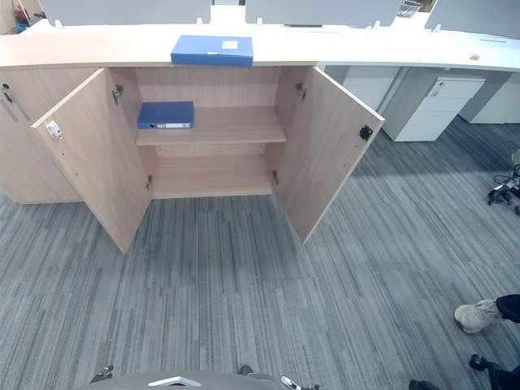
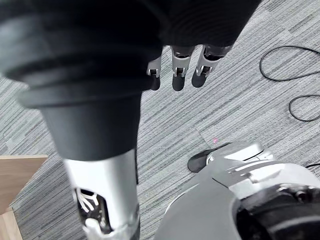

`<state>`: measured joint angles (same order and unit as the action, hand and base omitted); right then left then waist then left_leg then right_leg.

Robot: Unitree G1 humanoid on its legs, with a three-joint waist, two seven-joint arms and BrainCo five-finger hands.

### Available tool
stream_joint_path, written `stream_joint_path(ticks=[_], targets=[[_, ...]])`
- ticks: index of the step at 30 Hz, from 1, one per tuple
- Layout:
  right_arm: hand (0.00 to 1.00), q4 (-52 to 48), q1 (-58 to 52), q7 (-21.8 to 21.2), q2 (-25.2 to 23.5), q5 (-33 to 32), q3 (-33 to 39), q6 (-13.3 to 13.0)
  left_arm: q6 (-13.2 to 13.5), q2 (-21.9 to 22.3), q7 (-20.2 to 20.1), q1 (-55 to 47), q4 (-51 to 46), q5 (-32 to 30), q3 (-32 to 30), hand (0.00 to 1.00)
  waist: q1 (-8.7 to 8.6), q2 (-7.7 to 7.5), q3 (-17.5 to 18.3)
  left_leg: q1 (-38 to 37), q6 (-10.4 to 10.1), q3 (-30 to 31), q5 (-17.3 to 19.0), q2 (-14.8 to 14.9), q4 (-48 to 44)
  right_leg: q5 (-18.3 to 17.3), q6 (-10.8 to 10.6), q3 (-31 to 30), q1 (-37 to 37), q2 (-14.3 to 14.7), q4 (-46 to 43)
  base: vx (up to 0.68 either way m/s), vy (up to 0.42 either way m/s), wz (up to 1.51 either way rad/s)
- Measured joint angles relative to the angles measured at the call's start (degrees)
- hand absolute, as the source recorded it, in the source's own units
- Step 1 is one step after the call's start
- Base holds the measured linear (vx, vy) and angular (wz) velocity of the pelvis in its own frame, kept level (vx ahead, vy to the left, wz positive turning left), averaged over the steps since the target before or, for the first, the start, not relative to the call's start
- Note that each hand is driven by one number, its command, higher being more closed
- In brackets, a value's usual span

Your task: Walk over to the cabinet, pick up the folder, carry it to the office cabinet, place the folder inside the office cabinet, then close the office cabinet door

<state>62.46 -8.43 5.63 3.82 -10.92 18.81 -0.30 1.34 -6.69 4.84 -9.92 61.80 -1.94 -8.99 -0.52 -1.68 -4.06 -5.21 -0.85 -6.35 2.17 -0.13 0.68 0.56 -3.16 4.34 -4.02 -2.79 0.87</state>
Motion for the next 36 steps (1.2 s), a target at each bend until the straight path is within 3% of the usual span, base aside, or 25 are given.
stream_joint_path(ticks=[1,2,8,18,31,34,36], targets=[[0.0,0.01,0.42,0.04,-0.09,0.09,0.03,0.0,0.0,-0.01,0.0,0.14,0.11,-0.03,0.0,0.0,-0.09,0.58,-0.5,-0.44,0.02,-0.06,-0.06,-0.22,0.65,0.0,-0.27,0.06,-0.23,-0.16,0.37,0.08,0.036,0.02],[0.0,0.04,0.89,0.03,0.0,0.08,0.51,0.0,0.01,0.02,0.0,0.46,0.1,-0.25,0.01,0.0,-0.16,-0.02,-0.6,-1.01,0.01,-0.13,-0.06,-0.43,0.75,0.05,-0.59,0.57,-0.46,-0.41,0.48,0.09,0.043,0.04],[0.0,0.68,2.64,0.02,0.1,0.1,1.13,-0.09,0.06,0.48,-0.08,1.38,0.13,-0.68,0.13,0.0,-0.14,0.72,-2.0,-2.99,-0.01,-0.29,-0.07,-0.82,1.9,0.07,-0.93,1.23,-2.08,-0.85,0.72,0.02,0.013,0.03],[0.0,1.32,3.18,0.23,0.09,0.13,0.42,-0.72,0.09,0.49,0.17,1.44,0.19,-0.65,1.41,0.0,-0.2,0.44,-2.3,-3.78,0.64,-0.81,-2.02,-0.96,4.2,-0.11,-1.16,1.4,-1.8,-0.88,0.84,-0.08,-0.025,-0.02],[0.0,1.46,4.13,0.77,0.13,2.29,-0.59,-0.55,0.1,-0.2,0.82,2.04,0.67,-0.65,2.51,0.0,-0.06,-0.27,-2.64,-2.8,0.28,-3.24,-1.1,-0.86,4.25,1.77,-1.14,1.31,-1.56,-0.92,3.59,-0.01,-0.01,-0.09],[0.0,1.43,4.69,0.78,0.14,2.3,-0.61,-0.53,0.09,-0.17,0.84,2.2,0.63,-0.63,2.49,0.0,0.18,-0.3,-2.76,-2.36,0.59,-4.83,-0.21,-0.84,4.11,0.9,-1.59,-0.3,0.52,-0.93,1.75,0.04,0.011,-0.32],[0.0,1.34,5.91,0.78,-0.08,2.28,-0.58,-0.53,0.07,-0.68,0.86,2.57,0.33,-0.52,2.47,0.0,-0.05,-0.79,-3.84,-1.01,1.19,-6.1,1.87,-1.26,2.04,-3.44,-2.63,-0.96,5.36,-2.03,-6.87,0.07,0.048,-0.15]])
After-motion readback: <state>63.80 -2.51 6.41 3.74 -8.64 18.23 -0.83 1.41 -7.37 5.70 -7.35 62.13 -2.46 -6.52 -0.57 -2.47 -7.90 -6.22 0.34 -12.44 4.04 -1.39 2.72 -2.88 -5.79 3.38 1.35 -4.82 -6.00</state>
